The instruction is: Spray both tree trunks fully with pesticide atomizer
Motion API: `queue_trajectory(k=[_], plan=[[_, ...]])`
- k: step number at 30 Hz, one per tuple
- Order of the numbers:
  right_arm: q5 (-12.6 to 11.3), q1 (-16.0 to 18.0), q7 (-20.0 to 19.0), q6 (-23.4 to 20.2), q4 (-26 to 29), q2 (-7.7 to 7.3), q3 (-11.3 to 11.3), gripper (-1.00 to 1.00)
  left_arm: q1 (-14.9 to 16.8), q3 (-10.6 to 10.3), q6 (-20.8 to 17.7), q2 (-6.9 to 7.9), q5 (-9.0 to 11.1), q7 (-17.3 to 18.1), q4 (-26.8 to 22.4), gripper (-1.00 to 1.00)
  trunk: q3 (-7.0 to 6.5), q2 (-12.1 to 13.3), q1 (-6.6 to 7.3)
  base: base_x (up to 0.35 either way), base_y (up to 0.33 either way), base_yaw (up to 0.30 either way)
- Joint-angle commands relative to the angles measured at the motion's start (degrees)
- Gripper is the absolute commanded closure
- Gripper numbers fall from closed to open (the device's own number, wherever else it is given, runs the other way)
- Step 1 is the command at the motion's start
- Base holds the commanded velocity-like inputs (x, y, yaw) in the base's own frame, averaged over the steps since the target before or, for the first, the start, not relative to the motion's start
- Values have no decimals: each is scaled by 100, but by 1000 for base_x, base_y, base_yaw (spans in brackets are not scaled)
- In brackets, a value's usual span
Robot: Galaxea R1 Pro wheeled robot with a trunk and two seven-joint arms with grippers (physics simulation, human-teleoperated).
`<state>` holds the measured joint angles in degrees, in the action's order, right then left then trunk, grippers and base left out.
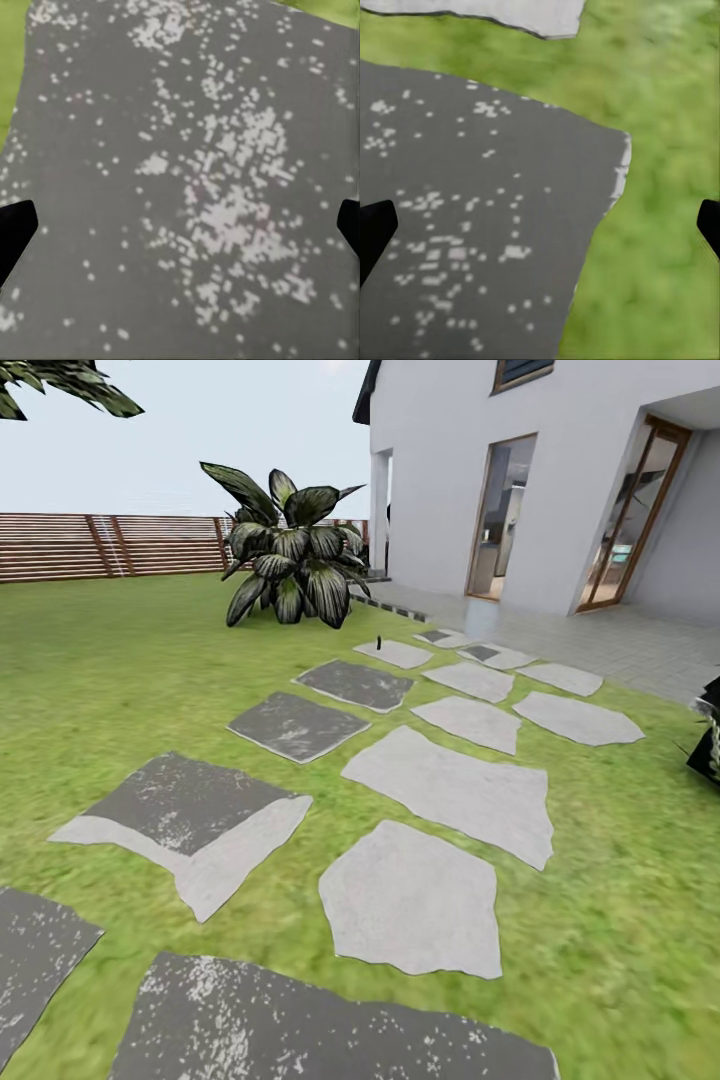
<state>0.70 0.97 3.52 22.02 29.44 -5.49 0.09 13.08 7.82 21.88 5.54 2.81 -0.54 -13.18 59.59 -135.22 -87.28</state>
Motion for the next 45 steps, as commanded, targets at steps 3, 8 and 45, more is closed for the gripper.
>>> queue_trajectory(k=[3,8,45], plan=[[0,0,4,3,5,-2,-8,-100,-4,0,0,0,0,0,0,-100,0,0,0,339,0,0],[-1,0,10,4,8,-19,-34,-100,-2,0,0,4,0,-2,0,-100,0,0,0,339,0,0],[4,0,1,-5,-17,7,0,-100,-1,30,2,16,27,-8,-9,-100,0,0,0,339,0,0]])
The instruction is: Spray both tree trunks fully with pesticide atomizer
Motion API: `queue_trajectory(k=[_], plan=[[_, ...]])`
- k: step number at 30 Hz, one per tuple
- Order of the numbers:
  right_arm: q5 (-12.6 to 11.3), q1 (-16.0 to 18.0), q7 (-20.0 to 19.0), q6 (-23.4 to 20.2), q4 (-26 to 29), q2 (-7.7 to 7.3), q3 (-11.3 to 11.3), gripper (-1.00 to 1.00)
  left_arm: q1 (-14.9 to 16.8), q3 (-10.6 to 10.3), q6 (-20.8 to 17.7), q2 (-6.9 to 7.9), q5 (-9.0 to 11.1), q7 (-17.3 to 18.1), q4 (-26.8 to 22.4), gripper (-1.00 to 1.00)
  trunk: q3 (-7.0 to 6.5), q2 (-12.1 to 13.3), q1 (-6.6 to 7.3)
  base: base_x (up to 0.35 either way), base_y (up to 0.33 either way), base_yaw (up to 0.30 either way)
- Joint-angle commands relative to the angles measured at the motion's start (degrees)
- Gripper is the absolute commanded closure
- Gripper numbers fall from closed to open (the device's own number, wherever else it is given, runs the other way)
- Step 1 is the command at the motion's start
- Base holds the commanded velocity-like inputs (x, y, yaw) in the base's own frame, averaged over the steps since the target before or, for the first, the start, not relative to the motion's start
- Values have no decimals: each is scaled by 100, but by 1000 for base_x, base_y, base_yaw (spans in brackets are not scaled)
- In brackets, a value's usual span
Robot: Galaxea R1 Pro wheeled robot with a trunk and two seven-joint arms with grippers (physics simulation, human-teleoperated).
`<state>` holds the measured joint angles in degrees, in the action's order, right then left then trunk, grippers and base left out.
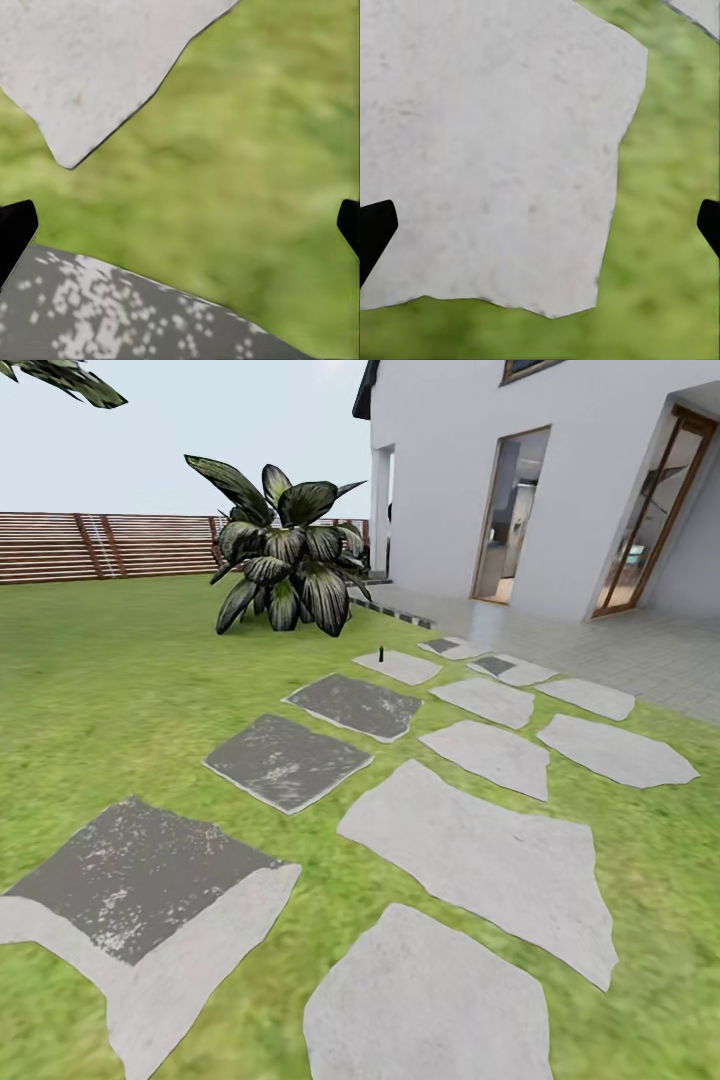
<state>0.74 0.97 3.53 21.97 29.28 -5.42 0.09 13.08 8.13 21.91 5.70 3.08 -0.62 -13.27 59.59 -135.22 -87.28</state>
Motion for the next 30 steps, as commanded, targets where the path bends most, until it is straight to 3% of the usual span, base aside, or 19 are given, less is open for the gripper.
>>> queue_trajectory(k=[1,30], plan=[[0,0,0,0,0,-1,0,-100,1,2,-1,1,0,0,0,-100,0,0,0,339,0,0],[-1,0,-1,-8,-2,-3,0,-100,2,1,5,10,-1,0,0,-100,0,0,0,339,0,0]])
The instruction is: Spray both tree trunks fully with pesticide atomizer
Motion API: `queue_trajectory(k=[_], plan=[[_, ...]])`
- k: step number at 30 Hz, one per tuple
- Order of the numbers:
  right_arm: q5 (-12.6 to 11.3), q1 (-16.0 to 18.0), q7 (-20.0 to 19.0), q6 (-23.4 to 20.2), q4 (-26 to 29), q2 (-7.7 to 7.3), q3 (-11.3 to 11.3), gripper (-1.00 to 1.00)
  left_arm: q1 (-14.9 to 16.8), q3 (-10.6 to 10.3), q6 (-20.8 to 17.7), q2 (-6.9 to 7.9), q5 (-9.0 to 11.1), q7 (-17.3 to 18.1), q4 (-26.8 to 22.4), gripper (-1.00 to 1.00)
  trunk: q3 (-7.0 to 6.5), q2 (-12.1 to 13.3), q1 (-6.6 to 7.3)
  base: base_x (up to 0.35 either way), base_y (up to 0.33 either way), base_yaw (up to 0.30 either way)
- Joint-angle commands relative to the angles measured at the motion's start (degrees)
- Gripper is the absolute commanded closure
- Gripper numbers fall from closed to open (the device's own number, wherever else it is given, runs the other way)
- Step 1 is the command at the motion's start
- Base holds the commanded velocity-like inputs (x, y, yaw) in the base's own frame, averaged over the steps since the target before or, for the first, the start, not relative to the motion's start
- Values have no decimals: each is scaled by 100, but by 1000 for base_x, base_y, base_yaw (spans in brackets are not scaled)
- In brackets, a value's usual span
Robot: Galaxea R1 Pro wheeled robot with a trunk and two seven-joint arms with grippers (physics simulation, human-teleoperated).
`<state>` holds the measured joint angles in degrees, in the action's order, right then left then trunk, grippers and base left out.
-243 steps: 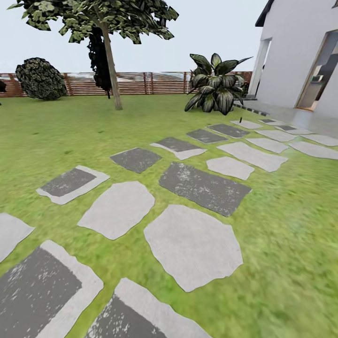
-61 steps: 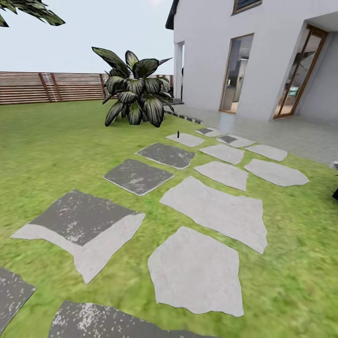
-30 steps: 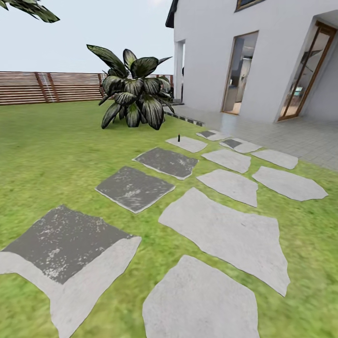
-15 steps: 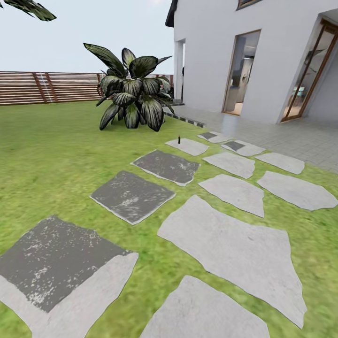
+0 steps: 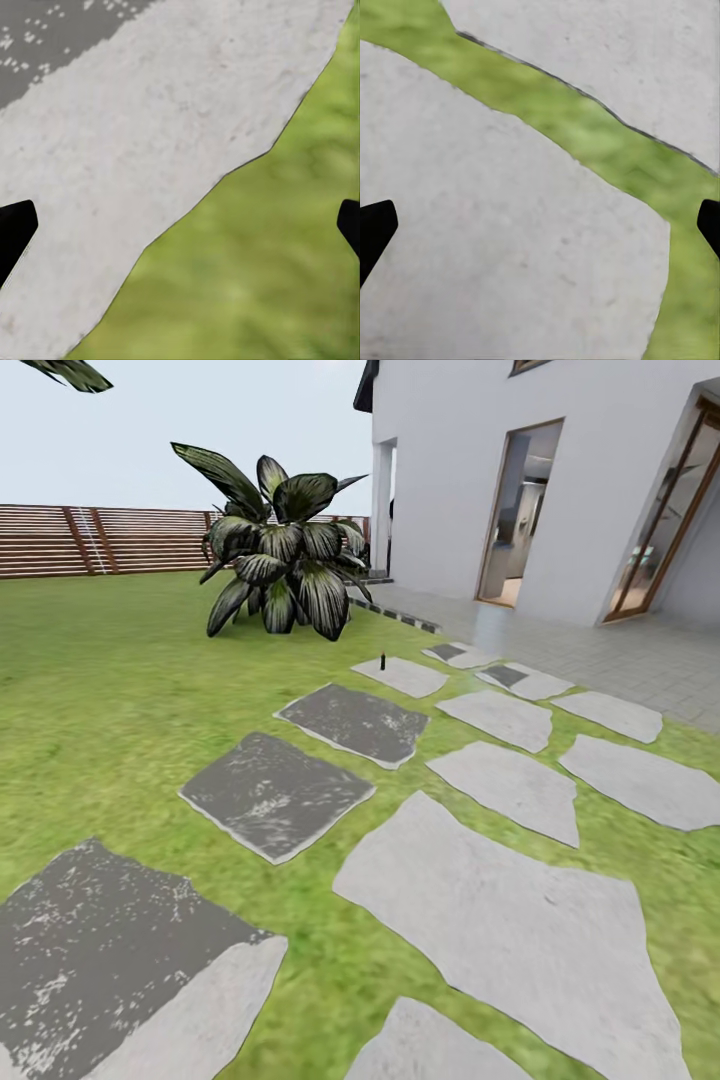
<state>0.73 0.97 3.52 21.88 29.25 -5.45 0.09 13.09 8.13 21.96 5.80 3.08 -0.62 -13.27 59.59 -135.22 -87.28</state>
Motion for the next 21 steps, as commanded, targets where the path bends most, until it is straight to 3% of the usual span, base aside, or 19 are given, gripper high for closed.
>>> queue_trajectory(k=[1,21], plan=[[0,0,0,0,0,0,0,-100,0,1,0,0,2,0,0,-100,0,0,0,339,0,0],[-2,0,0,0,9,-8,-7,-100,0,-4,1,0,1,0,0,-100,0,0,0,339,0,0]])
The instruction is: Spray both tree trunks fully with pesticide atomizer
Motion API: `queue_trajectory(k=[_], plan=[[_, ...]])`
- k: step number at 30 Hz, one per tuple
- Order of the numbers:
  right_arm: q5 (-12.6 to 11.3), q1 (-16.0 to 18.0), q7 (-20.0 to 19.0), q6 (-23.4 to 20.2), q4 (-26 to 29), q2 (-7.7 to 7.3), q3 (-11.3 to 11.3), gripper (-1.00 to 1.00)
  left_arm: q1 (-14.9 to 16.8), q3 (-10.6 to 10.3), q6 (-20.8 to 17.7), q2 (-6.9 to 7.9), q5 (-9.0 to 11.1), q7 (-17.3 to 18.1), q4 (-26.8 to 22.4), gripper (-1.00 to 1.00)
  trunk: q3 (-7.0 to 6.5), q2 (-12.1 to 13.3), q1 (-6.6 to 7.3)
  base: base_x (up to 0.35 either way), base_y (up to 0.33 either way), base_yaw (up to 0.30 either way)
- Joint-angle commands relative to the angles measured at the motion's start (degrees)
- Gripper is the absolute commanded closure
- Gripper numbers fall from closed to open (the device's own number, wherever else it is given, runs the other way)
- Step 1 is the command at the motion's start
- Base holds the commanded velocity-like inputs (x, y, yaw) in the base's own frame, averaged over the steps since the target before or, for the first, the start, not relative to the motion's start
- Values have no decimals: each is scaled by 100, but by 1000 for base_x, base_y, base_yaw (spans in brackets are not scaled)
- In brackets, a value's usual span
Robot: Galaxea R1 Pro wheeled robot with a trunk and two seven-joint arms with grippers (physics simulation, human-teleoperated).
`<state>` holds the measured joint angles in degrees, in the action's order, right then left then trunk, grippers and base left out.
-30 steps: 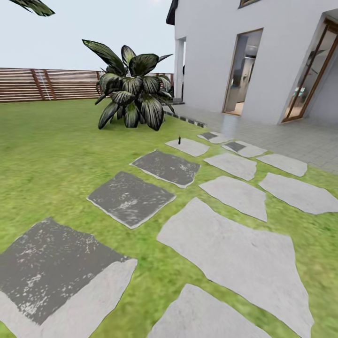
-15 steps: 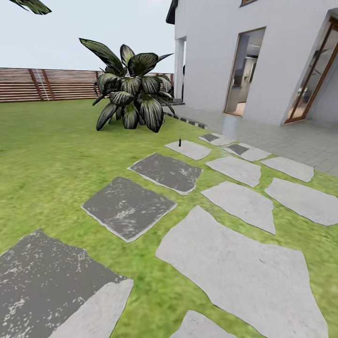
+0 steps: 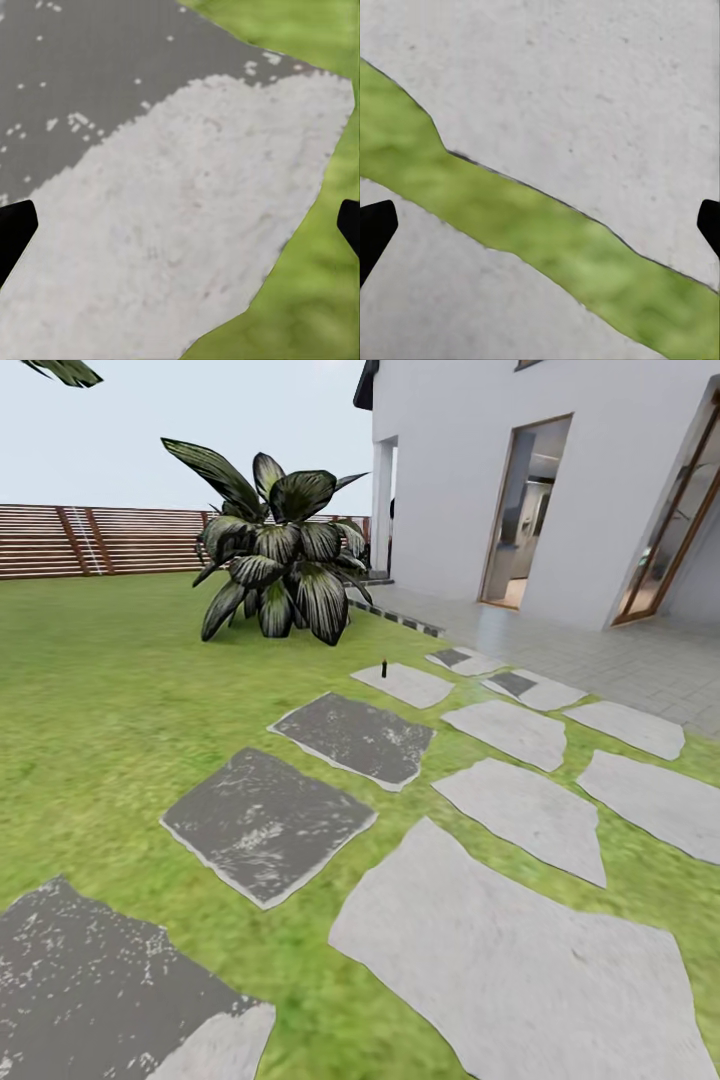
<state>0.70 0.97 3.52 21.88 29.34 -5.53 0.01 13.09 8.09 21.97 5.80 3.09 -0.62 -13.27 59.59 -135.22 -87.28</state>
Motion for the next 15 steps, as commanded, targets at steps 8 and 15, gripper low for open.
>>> queue_trajectory(k=[8,15], plan=[[1,0,0,0,-6,-1,7,-100,0,-1,0,-1,-1,0,0,-100,0,0,0,339,0,0],[0,0,-8,0,7,-3,7,-100,1,-2,0,-4,-1,0,0,-100,0,0,0,339,0,0]])
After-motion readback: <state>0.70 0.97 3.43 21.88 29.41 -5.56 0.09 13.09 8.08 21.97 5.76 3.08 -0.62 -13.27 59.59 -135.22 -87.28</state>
